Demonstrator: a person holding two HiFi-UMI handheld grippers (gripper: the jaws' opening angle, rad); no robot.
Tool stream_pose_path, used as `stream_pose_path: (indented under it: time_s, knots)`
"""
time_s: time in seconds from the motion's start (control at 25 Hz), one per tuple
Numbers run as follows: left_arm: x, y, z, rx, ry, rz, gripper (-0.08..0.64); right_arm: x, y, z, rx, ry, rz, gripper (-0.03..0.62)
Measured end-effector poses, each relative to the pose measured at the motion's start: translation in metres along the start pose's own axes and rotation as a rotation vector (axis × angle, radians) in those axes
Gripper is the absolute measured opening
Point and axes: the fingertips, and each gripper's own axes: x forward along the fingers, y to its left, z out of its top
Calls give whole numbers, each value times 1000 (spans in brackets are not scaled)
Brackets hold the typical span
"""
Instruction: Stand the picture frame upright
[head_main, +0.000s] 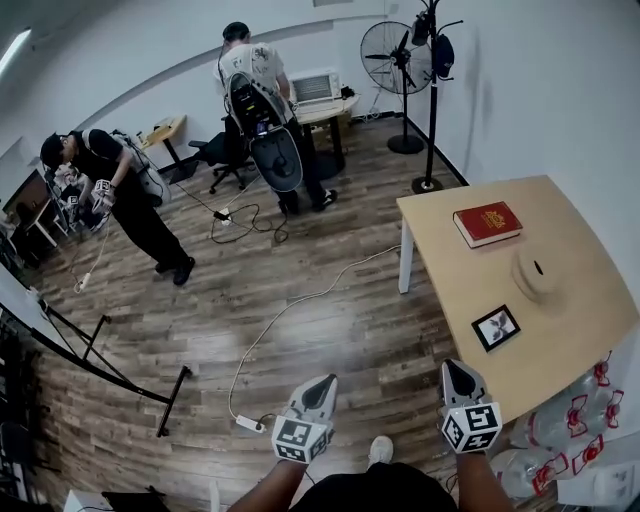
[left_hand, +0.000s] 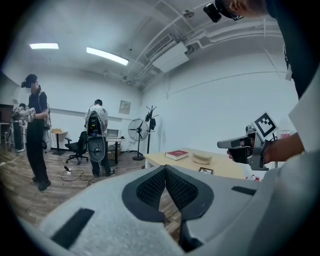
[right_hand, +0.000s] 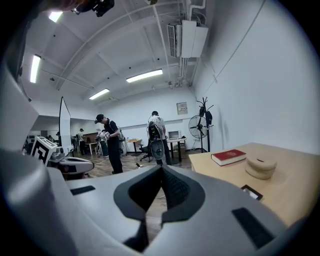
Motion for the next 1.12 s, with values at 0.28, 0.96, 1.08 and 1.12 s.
stream_pose_path:
  time_s: [0.28,0.96,1.08,1.12]
  knots:
    - [71,0,18,20,3,-24,0,38,-57,5,30,9,-21,9]
    - [197,41,39,33,35,-136,0,115,-125,16,83,11,-132,9]
    - [235,53,50,52,39,-190,0,138,-140,27,96,0,-177,9]
    - [248,58,54,58,40,-209,0,148,-143,32,99,-5,-188,9]
